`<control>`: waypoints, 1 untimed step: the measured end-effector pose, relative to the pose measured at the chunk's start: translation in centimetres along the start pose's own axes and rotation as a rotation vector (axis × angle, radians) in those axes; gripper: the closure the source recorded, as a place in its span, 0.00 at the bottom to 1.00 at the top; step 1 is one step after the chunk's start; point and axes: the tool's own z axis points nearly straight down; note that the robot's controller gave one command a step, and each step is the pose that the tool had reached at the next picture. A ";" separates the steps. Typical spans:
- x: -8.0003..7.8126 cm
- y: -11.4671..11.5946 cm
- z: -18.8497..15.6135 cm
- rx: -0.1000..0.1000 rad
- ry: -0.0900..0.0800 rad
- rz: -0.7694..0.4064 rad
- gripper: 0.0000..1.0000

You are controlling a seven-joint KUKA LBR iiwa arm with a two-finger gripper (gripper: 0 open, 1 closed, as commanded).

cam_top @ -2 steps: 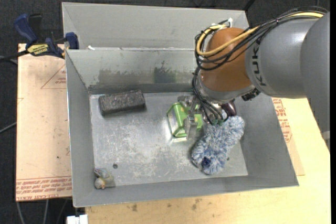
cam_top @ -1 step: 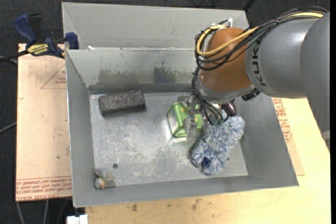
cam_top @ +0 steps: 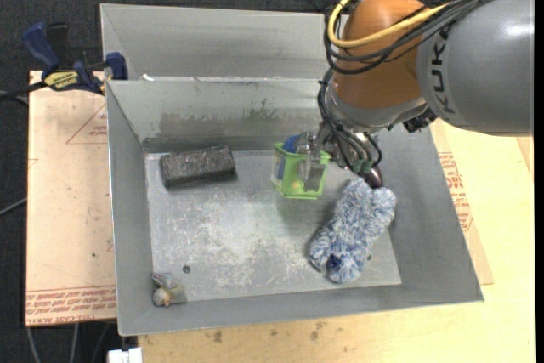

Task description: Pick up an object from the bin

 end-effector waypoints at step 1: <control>0.0 0.0 0.0 0.000 0.000 0.001 1.00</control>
Offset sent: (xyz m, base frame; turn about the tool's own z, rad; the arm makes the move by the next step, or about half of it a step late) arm 0.0326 -0.0112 0.0664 -0.0227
